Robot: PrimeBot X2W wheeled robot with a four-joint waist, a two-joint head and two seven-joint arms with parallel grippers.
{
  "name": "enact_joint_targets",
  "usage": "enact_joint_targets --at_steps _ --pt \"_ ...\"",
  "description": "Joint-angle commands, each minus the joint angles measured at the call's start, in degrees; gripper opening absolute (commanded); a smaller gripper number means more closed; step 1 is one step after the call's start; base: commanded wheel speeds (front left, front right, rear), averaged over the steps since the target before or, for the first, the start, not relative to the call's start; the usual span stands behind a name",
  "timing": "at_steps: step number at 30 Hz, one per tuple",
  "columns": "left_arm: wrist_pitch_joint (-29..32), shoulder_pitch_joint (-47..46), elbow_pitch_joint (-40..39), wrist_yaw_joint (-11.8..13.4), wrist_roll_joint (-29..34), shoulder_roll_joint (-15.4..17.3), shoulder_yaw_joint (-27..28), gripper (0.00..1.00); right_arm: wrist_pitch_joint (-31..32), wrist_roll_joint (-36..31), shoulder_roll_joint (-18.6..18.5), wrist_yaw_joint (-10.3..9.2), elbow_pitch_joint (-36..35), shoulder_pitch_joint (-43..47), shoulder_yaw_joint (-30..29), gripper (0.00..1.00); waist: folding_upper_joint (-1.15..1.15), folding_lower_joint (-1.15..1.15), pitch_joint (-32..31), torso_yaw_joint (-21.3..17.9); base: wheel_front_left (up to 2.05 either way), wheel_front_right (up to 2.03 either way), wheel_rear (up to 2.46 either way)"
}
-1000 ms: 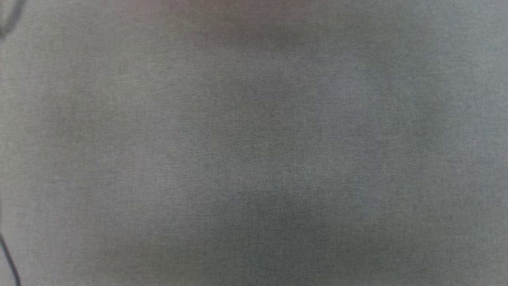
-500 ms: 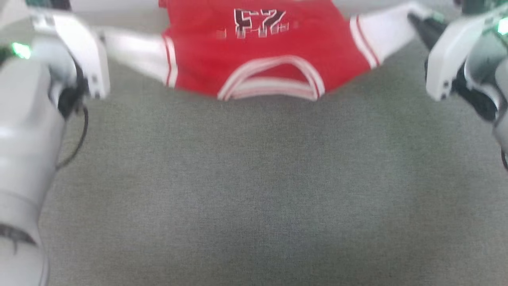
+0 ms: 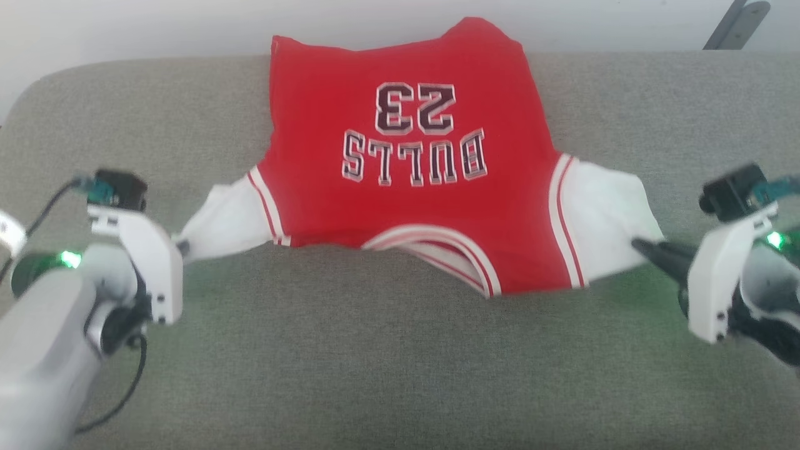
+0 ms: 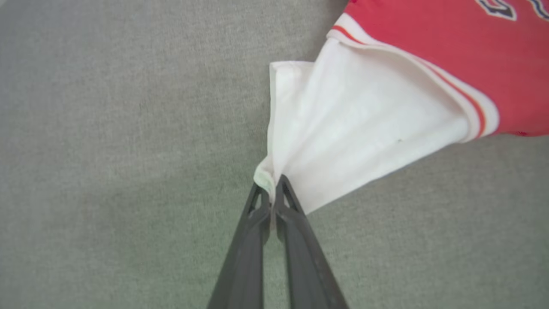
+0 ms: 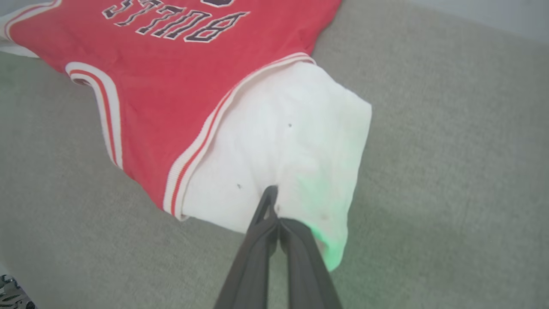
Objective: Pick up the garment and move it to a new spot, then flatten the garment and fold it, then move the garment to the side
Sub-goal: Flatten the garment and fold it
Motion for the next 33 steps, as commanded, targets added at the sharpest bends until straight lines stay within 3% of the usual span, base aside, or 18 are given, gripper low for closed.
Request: enact_joint_targets --at_steps 1,10,16,21,28,29,30,31,32,33 --pt "0.6 2.5 -2.7 1.3 -0.7 1.4 0.6 0.00 0.9 0.7 -0.8 -0.10 -1.2 2.0 -1.0 0.00 0.00 0.00 -0.2 -0.1 0.00 0.00 0.00" --pt "7.8 22.3 -34.1 17.3 -6.2 13.0 4.8 0.00 10.3 3.1 -3.5 -0.09 -13.8 18.4 -11.5 0.00 0.00 0.00 0.1 -0.3 0.00 0.00 0.00" --pt "9.0 31.2 -48.0 26.4 -7.1 18.6 7.7 0.00 16.7 1.6 -1.3 -0.08 -21.4 29.6 -20.6 0.00 0.00 0.00 1.2 0.0 0.00 0.00 0.00" --pt "6.8 33.7 -51.9 28.6 -6.8 19.1 8.7 0.00 19.5 -3.9 4.5 -0.08 -24.6 34.5 -26.2 0.00 0.00 0.00 2.5 0.4 0.00 0.00 0.00" --pt "5.5 30.6 -50.0 27.1 -5.5 16.1 7.2 0.00 22.1 -11.2 13.0 -0.10 -18.4 33.1 -27.9 0.00 0.00 0.00 4.5 1.4 0.00 0.00 0.00" --pt "5.5 30.1 -49.6 26.9 -5.3 15.6 6.9 0.00 22.1 -12.3 14.0 -0.13 -17.0 32.7 -27.8 0.09 0.00 0.00 4.6 1.5 0.00 0.00 0.00" --pt "5.3 29.1 -48.6 26.5 -5.2 14.6 6.6 0.00 22.4 -13.6 15.4 -0.15 -14.6 31.7 -27.3 0.48 0.00 0.00 4.8 1.7 0.00 0.00 0.00" --pt "5.2 28.6 -48.2 26.4 -5.0 14.2 6.3 0.00 22.3 -14.5 15.9 -0.17 -13.5 31.2 -27.2 0.66 0.00 0.00 4.9 1.7 0.00 0.00 0.00" --pt "5.1 28.1 -47.8 26.1 -4.8 13.8 6.1 0.00 22.1 -15.2 16.1 -0.19 -12.8 30.8 -27.0 0.99 0.00 0.00 4.9 1.8 0.00 0.00 0.00" --pt "5.0 27.8 -47.5 26.0 -4.7 13.4 5.9 0.00 21.8 -15.6 16.4 -0.20 -12.3 30.5 -26.9 1.00 0.00 0.00 4.8 1.8 0.00 0.00 0.00"
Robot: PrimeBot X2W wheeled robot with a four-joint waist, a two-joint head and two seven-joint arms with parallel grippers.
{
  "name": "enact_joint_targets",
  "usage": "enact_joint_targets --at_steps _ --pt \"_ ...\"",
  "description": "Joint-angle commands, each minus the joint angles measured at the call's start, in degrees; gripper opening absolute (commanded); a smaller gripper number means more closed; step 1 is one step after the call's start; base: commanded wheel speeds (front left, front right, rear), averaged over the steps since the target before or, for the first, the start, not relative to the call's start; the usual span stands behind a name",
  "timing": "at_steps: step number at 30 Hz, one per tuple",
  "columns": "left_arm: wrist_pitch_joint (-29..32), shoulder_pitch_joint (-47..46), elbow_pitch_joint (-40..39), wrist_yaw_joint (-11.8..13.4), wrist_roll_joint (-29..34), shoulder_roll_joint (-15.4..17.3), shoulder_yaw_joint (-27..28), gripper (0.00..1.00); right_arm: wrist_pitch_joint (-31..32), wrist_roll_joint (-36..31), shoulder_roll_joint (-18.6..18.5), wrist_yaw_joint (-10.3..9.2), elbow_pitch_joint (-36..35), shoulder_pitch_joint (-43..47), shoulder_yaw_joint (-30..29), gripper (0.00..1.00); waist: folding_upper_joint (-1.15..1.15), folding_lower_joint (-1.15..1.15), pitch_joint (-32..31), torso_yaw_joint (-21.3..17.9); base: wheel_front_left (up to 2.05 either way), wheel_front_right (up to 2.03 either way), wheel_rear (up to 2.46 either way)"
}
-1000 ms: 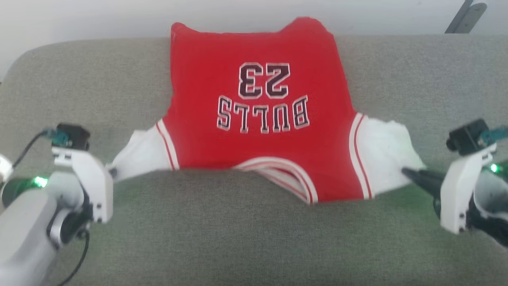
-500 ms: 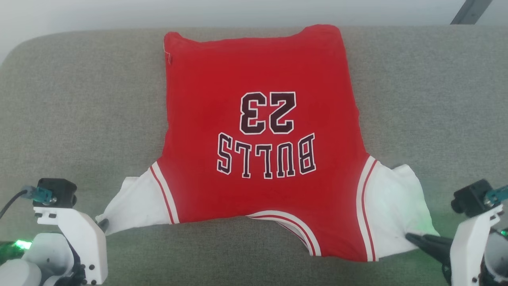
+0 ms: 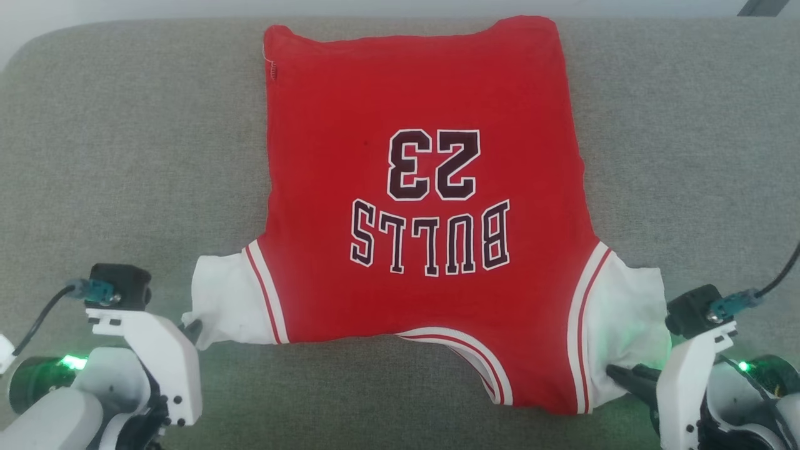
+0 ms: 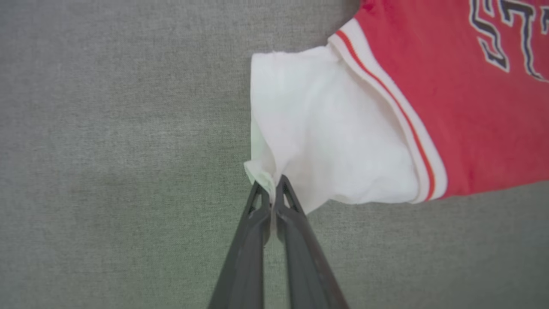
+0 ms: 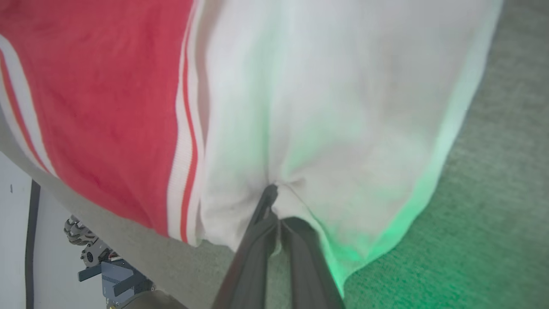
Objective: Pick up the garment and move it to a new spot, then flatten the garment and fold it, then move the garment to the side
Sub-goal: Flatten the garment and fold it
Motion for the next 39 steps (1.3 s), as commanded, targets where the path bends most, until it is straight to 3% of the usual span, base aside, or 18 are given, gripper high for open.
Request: enact_joint_targets --at_steps 1,9,17,21,27,33,39 --pt "-0.6 -0.9 0.5 -0.4 0.3 -0.6 -0.2 0.00 -0.6 -1.3 1.2 -0.45 2.5 -0.5 0.8 1.00 0.00 0.00 -0.1 0.0 0.00 0.00 0.00" --pt "-2.1 -1.4 1.7 -0.9 0.2 -2.0 0.0 0.00 -1.9 -2.8 0.3 -0.57 -1.2 -0.8 -2.4 1.00 0.00 0.00 -0.5 -0.4 0.00 0.00 0.00" --pt "-3.0 -1.3 1.8 -0.6 -0.5 -3.1 0.3 0.00 -1.4 -4.3 3.4 -0.21 -13.0 -1.6 -10.3 1.00 0.00 0.00 0.0 -0.4 0.00 0.00 0.00" --pt "-3.1 -2.6 1.5 -0.9 -0.1 -3.7 0.2 0.00 -3.9 -8.0 4.0 -0.21 -15.2 -5.7 -12.6 1.00 0.00 0.00 1.1 0.4 0.00 0.00 0.00" --pt "-3.4 -5.3 2.0 -2.1 0.9 -5.5 -1.0 0.00 -8.7 -10.6 4.7 -0.22 -8.4 -16.8 -13.4 1.00 0.00 0.00 3.7 3.0 0.00 0.00 0.00" --pt "-3.6 -9.7 3.8 -4.6 2.2 -9.0 -3.3 0.00 -9.2 -10.9 0.9 -0.19 3.9 -29.8 -11.2 1.00 0.00 0.00 6.6 7.9 0.00 0.00 0.00" --pt "-4.5 -13.8 6.9 -7.5 3.0 -13.5 -5.8 0.00 -5.9 -11.1 -2.4 -0.19 17.7 -41.3 -9.2 1.00 0.00 0.00 9.2 13.4 0.00 0.00 0.00"
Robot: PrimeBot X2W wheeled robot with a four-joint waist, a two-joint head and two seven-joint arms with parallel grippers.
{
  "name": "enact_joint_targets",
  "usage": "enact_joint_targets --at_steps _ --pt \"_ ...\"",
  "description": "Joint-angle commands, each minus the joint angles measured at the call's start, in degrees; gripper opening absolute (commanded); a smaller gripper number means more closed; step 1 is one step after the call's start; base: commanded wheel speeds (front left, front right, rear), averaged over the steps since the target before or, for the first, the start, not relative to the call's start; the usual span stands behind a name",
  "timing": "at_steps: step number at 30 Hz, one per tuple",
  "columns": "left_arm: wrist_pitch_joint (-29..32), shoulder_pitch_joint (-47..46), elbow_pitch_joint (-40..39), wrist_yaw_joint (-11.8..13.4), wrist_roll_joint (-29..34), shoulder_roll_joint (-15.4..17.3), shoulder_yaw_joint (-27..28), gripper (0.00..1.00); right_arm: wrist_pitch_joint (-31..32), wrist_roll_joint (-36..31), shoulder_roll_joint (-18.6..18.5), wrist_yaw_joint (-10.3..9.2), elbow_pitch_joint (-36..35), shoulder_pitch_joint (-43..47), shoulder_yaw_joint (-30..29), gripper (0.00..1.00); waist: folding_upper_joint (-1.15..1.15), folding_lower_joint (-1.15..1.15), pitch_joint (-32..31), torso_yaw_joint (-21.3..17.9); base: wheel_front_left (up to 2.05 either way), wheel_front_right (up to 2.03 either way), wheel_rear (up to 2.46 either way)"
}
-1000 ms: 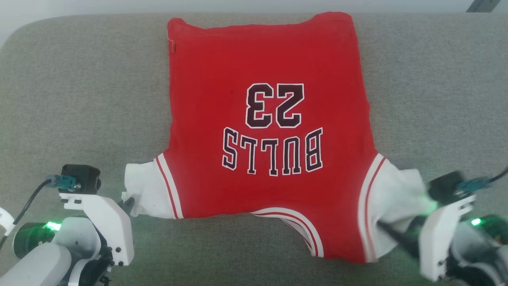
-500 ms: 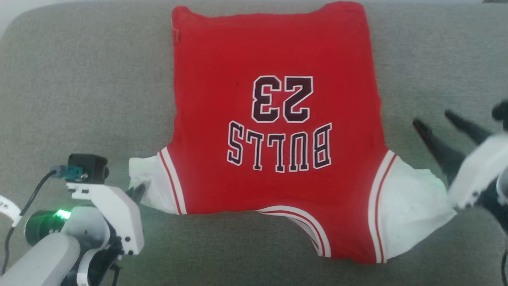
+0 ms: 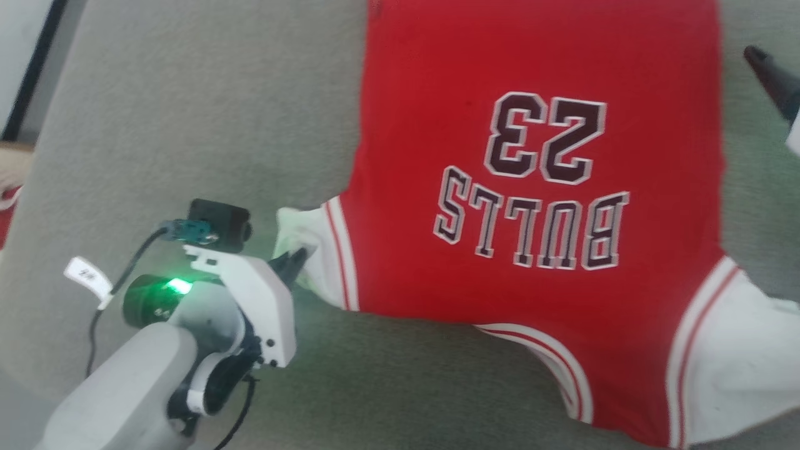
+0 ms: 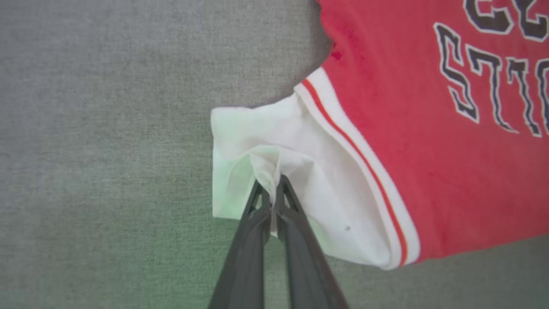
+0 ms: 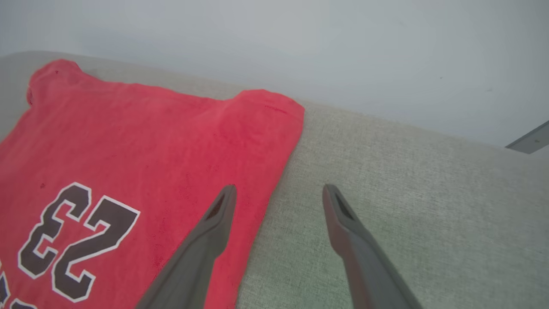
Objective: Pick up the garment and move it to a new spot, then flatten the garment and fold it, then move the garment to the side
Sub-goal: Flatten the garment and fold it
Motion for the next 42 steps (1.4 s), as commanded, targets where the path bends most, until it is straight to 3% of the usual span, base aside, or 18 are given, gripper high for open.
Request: enact_joint_targets --at_steps 1,15,23,24,25,33,42 --pt "-0.5 -1.6 1.1 -1.0 0.4 -1.3 -0.7 0.00 1.5 -0.3 -0.9 -0.01 3.7 -3.4 0.7 1.00 0.00 0.00 2.5 3.9 0.00 0.00 0.00" --pt "-3.2 -6.6 9.4 -7.1 0.3 -8.4 -4.1 0.00 13.1 -4.6 -4.5 -0.04 28.6 -20.9 1.3 1.00 0.00 0.00 6.8 13.4 0.00 0.00 0.00" --pt "-4.6 -7.5 13.5 -8.6 -0.3 -9.6 -4.0 0.00 21.0 -8.5 -1.7 -0.05 40.2 -20.6 0.0 1.00 0.00 0.00 7.6 14.3 0.00 0.00 0.00" --pt "-4.7 -7.5 13.9 -8.7 -0.4 -9.5 -3.9 0.00 21.2 -9.0 -1.3 -0.05 40.1 -20.5 0.6 0.47 0.00 0.00 7.5 14.0 0.00 0.00 0.00" --pt "-4.8 -7.5 14.3 -8.7 -0.5 -9.4 -3.7 0.00 20.9 -9.0 -1.2 -0.05 40.0 -20.5 0.5 0.00 0.00 0.00 7.4 13.7 0.00 0.00 0.00" --pt "-5.6 -7.8 15.7 -8.5 -0.7 -7.2 -2.1 0.00 20.1 -6.2 -0.2 0.00 33.2 -19.4 3.8 0.00 0.00 0.00 4.4 9.0 0.00 0.00 0.00" --pt "-5.1 -5.9 14.4 -7.0 -0.9 -2.0 0.2 0.00 22.0 3.8 -1.3 -0.03 15.9 -8.9 11.5 0.00 0.00 0.00 -0.2 0.9 0.00 0.00 0.00"
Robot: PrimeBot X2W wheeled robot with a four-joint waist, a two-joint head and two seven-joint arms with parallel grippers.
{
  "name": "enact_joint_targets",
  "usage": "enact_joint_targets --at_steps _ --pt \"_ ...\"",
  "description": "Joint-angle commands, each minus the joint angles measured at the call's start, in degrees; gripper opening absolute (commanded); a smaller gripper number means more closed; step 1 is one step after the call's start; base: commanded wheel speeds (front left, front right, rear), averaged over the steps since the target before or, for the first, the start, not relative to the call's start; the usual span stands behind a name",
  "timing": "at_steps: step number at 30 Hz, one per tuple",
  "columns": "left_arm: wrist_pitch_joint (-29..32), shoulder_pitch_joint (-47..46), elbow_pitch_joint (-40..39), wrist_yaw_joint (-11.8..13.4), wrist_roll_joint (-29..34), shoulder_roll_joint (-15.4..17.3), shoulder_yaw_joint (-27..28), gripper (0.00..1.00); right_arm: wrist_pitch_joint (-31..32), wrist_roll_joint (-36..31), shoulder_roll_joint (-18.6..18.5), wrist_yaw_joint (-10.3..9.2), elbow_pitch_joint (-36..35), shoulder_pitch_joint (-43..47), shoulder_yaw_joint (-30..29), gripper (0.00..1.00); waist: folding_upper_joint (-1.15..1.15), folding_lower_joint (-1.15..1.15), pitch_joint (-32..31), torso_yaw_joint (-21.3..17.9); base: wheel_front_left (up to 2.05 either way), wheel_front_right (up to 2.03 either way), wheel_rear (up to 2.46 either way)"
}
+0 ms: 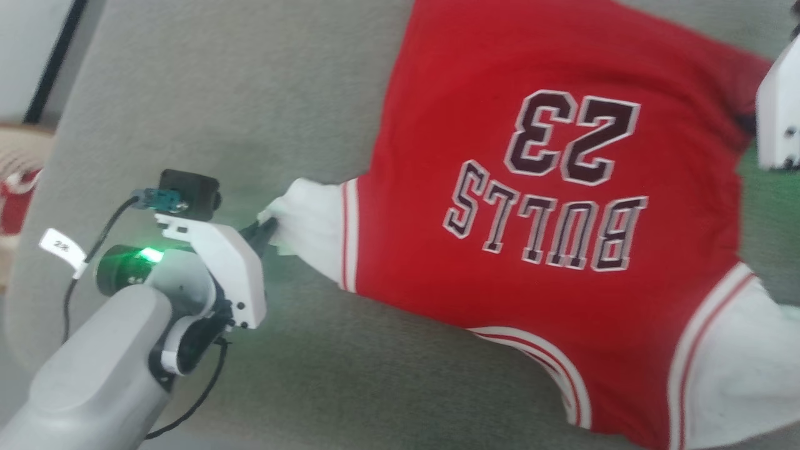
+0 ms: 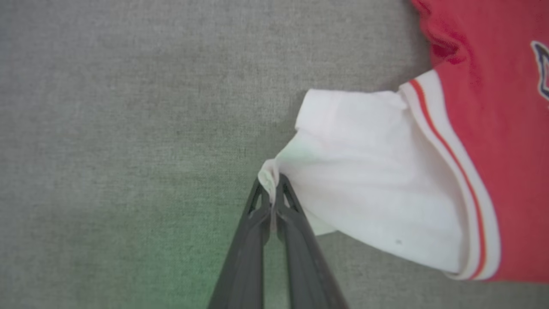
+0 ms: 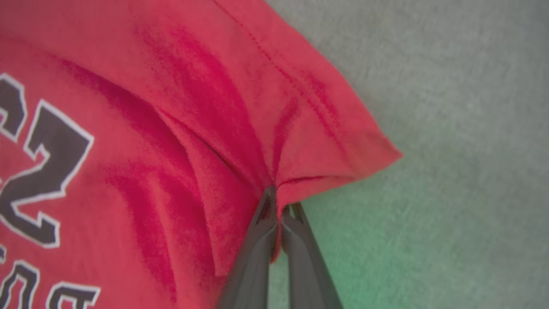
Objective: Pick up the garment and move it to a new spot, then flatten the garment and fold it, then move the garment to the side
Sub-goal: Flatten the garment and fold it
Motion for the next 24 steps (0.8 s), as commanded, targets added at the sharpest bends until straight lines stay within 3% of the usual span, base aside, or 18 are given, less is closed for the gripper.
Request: enact_joint_targets --at_steps 1,8,15,19,24 --pt "0.2 0.9 -0.3 0.5 0.0 0.9 0.4 0.00 1.0 1.9 -0.1 -0.06 -1.7 3.9 0.7 0.00 -0.01 0.00 -2.4 -3.5 0.00 0.00 0.00" --pt "1.3 2.4 -1.6 1.7 -0.2 3.9 1.2 0.00 3.7 8.0 -1.3 -0.07 -17.6 17.6 0.9 0.00 -0.01 0.00 -5.3 -9.1 0.00 0.00 0.00" --pt "1.8 3.4 -2.5 2.3 -0.4 5.7 1.5 0.00 7.2 8.7 -0.6 -0.07 -28.6 29.6 -2.8 0.00 -0.01 0.00 -6.7 -12.0 0.00 0.00 0.00" --pt "2.3 3.6 -3.3 2.6 -0.6 6.3 1.6 0.00 8.7 7.3 1.9 -0.06 -35.2 38.5 -7.6 0.00 -0.01 0.00 -7.1 -12.8 0.00 0.00 0.00" --pt "2.7 3.9 -3.9 3.0 -0.5 6.4 1.2 0.00 7.0 4.9 7.0 -0.07 -37.7 46.2 -12.0 0.00 -0.01 0.00 -7.1 -13.1 0.00 0.00 0.00"
